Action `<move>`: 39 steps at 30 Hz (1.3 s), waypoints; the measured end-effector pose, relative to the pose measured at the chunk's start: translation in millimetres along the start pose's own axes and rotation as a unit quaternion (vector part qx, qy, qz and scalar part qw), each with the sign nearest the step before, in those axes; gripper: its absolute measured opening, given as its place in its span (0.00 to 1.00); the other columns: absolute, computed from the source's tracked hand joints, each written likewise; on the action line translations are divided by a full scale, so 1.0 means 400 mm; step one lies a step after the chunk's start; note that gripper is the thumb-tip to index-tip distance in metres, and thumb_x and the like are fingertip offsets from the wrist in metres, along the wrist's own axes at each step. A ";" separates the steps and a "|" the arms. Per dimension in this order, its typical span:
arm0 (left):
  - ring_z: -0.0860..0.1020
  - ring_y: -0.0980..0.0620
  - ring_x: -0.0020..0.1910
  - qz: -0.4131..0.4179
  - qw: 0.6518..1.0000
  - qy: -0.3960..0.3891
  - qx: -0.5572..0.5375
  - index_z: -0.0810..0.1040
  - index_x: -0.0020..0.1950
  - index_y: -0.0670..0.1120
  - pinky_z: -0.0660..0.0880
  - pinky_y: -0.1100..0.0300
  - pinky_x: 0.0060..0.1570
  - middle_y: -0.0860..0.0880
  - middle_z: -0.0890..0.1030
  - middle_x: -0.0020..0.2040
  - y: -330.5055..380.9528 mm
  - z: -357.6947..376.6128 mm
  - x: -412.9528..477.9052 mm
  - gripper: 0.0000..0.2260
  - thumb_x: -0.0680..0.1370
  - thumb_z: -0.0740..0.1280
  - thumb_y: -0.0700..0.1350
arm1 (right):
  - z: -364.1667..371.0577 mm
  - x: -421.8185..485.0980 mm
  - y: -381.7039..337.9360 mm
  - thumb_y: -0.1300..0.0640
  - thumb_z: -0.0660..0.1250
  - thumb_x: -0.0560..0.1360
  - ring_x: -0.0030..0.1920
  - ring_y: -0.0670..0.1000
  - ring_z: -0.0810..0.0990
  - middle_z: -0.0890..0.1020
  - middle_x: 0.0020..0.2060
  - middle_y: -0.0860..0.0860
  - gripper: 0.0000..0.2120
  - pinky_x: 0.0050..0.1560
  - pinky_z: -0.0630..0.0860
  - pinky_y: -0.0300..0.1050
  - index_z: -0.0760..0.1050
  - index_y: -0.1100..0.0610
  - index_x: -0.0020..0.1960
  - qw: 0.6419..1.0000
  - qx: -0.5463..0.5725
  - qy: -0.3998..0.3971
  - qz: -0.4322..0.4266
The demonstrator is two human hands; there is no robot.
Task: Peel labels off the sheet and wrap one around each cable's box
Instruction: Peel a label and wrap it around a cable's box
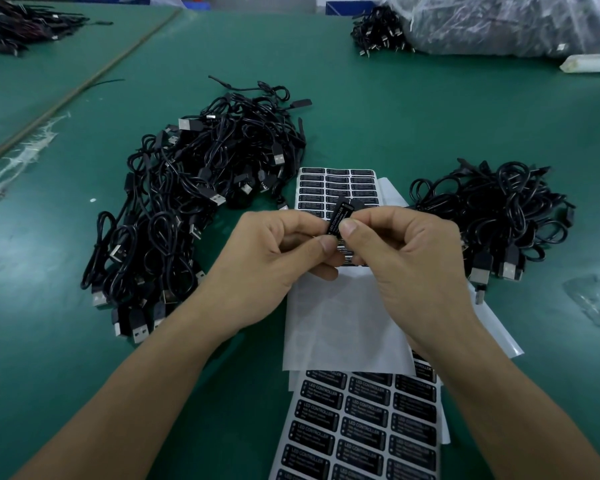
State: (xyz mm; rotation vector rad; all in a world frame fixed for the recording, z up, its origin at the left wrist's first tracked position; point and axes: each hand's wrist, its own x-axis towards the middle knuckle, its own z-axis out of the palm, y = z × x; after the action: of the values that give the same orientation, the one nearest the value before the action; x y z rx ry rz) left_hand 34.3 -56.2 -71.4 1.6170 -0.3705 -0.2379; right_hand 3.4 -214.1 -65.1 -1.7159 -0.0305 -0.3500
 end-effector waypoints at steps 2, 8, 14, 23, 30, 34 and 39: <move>0.85 0.51 0.37 0.000 1.000 0.000 0.003 0.83 0.51 0.39 0.82 0.63 0.42 0.44 0.87 0.40 0.000 -0.001 -0.001 0.05 0.78 0.69 0.37 | 0.001 -0.001 0.000 0.64 0.72 0.75 0.31 0.39 0.81 0.83 0.30 0.42 0.09 0.35 0.74 0.29 0.82 0.52 0.40 1.000 0.000 0.001 0.001; 0.85 0.50 0.37 0.004 1.000 0.001 0.002 0.84 0.50 0.40 0.82 0.63 0.42 0.44 0.87 0.40 0.000 0.002 -0.001 0.05 0.77 0.69 0.37 | 0.001 -0.003 0.001 0.63 0.73 0.75 0.31 0.40 0.82 0.84 0.31 0.43 0.08 0.35 0.75 0.30 0.83 0.52 0.40 1.000 0.002 0.010 -0.001; 0.85 0.50 0.37 0.002 1.000 -0.001 -0.010 0.84 0.49 0.41 0.81 0.64 0.41 0.45 0.87 0.40 0.002 0.007 -0.002 0.05 0.76 0.70 0.40 | 0.001 -0.002 0.002 0.64 0.73 0.75 0.31 0.40 0.82 0.84 0.31 0.44 0.08 0.35 0.75 0.30 0.83 0.53 0.40 1.000 0.005 0.015 0.003; 0.86 0.49 0.38 0.001 1.000 0.003 -0.009 0.84 0.50 0.40 0.82 0.62 0.42 0.44 0.87 0.41 -0.003 0.004 -0.002 0.04 0.78 0.69 0.37 | 0.000 -0.003 0.004 0.63 0.73 0.75 0.33 0.42 0.84 0.85 0.33 0.46 0.07 0.37 0.77 0.32 0.84 0.53 0.40 1.000 -0.006 0.018 0.000; 0.86 0.48 0.38 0.013 0.999 0.028 -0.014 0.85 0.47 0.42 0.83 0.57 0.43 0.45 0.86 0.39 -0.010 0.013 0.000 0.03 0.77 0.71 0.37 | 0.003 -0.013 -0.001 0.60 0.74 0.74 0.36 0.46 0.85 0.85 0.33 0.44 0.08 0.41 0.83 0.43 0.83 0.48 0.39 0.998 -0.050 0.033 -0.016; 0.85 0.53 0.36 0.034 0.999 0.031 -0.023 0.86 0.44 0.45 0.80 0.64 0.39 0.47 0.86 0.37 -0.007 0.021 0.000 0.06 0.75 0.70 0.36 | 0.010 -0.022 -0.011 0.61 0.74 0.73 0.34 0.43 0.84 0.84 0.33 0.41 0.09 0.37 0.79 0.33 0.83 0.48 0.39 0.994 -0.080 0.050 -0.056; 0.85 0.51 0.35 0.038 0.999 0.029 -0.018 0.86 0.44 0.44 0.80 0.64 0.39 0.46 0.86 0.37 -0.011 0.017 0.001 0.08 0.77 0.70 0.33 | 0.013 -0.026 -0.011 0.57 0.77 0.72 0.35 0.43 0.83 0.83 0.33 0.42 0.05 0.37 0.77 0.33 0.83 0.49 0.39 0.987 -0.120 0.077 -0.080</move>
State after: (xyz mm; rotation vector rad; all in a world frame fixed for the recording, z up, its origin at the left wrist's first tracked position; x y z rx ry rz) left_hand 32.7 -62.3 -76.3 1.5675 -0.3809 -0.1388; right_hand -6.2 -206.6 -64.1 -1.9249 -0.0125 -0.6256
